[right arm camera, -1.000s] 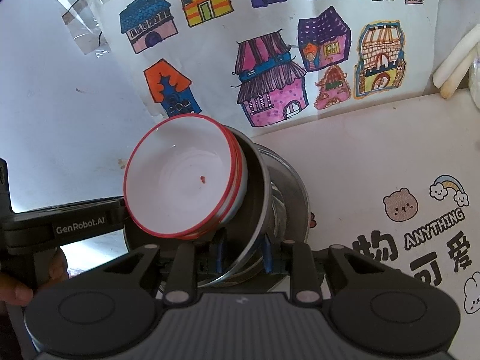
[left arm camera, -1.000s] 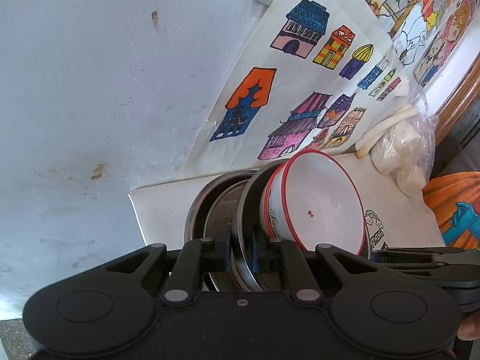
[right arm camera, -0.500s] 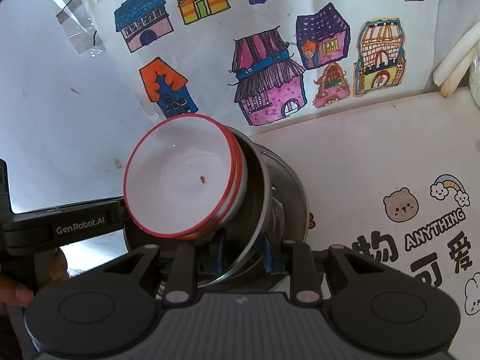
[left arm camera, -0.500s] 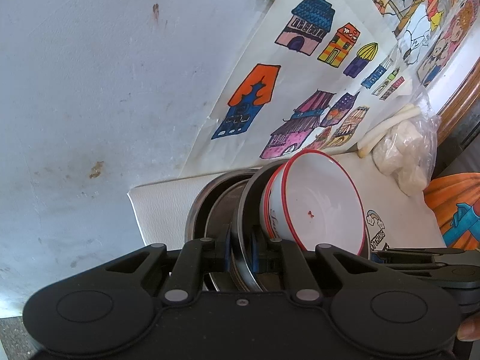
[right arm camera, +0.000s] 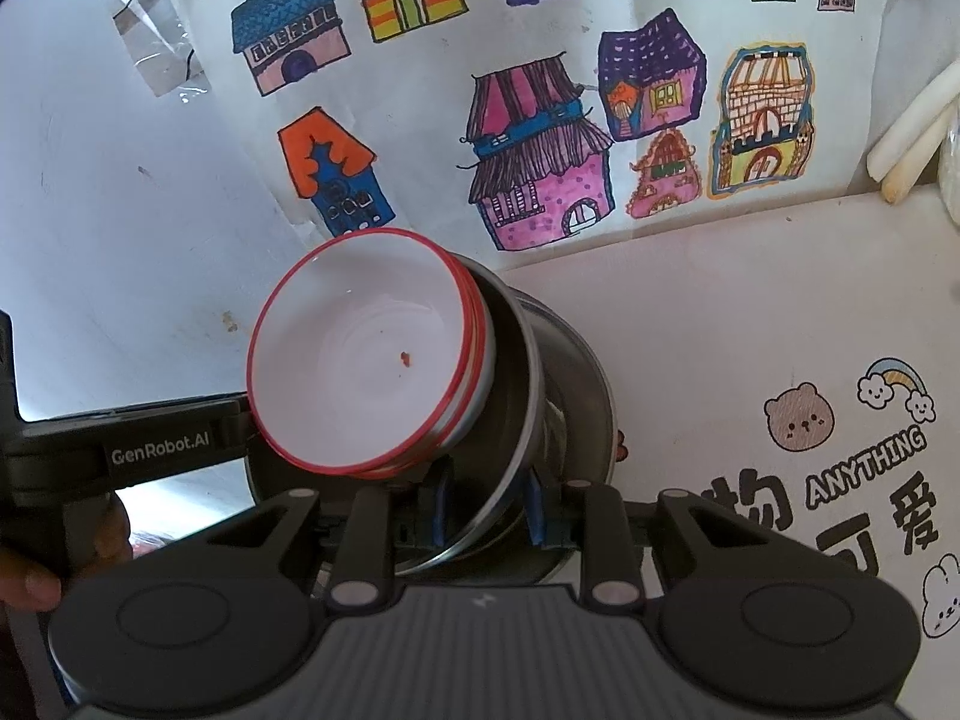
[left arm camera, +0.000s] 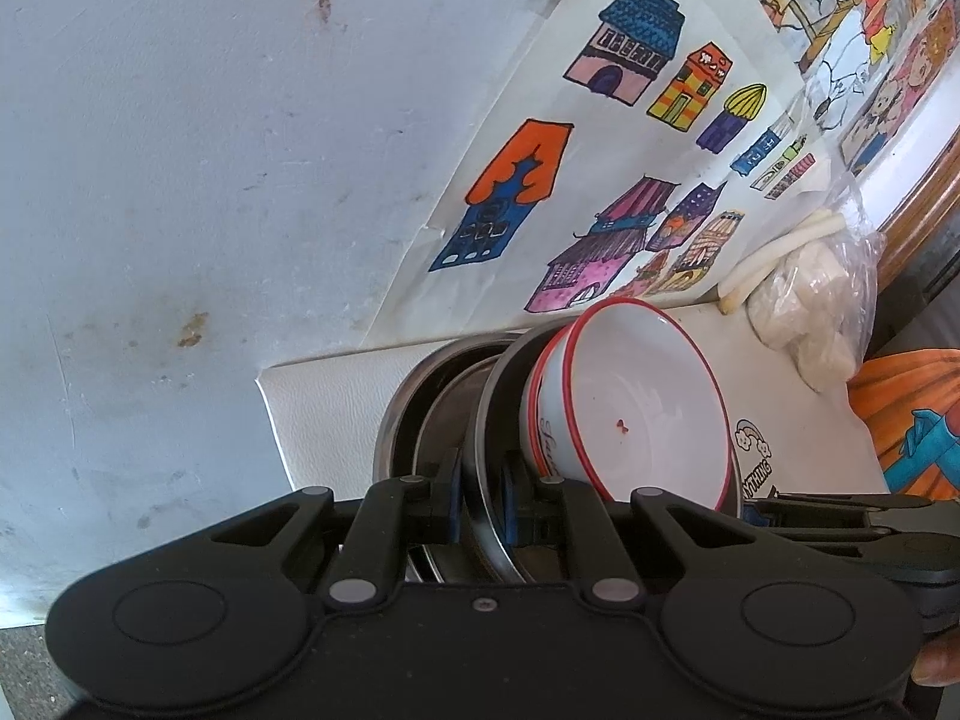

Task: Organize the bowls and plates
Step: 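Carry the steel bowl stack over the steel plate stack with both grippers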

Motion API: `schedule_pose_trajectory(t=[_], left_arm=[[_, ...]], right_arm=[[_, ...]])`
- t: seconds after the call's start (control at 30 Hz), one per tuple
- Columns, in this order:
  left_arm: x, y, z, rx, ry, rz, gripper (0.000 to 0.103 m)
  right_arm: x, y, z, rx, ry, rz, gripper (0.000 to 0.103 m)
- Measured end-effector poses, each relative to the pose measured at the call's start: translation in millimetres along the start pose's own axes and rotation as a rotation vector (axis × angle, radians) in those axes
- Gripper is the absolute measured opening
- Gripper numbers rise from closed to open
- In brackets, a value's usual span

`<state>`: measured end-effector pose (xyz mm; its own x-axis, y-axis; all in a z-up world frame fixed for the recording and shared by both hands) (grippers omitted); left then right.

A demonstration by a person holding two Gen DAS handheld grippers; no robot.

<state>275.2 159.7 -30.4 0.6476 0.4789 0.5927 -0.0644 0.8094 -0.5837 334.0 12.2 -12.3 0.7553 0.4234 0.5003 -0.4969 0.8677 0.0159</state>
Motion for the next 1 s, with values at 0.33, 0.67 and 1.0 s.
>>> schedule_pose_trajectory(t=[0.33,0.67,1.0], left_arm=[[-0.3,2.6,0.8,0.002,-0.004,0.013,0.013],[-0.9,2.5,-0.3,0.006,-0.002,0.014,0.013],[-1.5,2.9,-1.4,0.013,-0.001,0.014,0.013]], right_arm=[[-0.5,-0.1,-3.0,0.006,-0.005,0.008,0.03],[-2.9,0.9,0.5,-0.011,-0.026,0.03,0.03],[-4.1,5.8,1.3,-0.065,-0.055,0.095,0.03]])
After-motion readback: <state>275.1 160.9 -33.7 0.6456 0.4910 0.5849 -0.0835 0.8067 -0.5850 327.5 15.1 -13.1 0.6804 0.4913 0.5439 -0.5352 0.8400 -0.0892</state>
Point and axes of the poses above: each gripper's, at about its wrist camera, not at the fingertips, and z roughly against the way its jaws point, y to its left, x to its top, the point moved 8 cm from there along -z, roughly the way its jaws point, and after that the axes turned 15 degrees about -x, right-handed, at the moved point
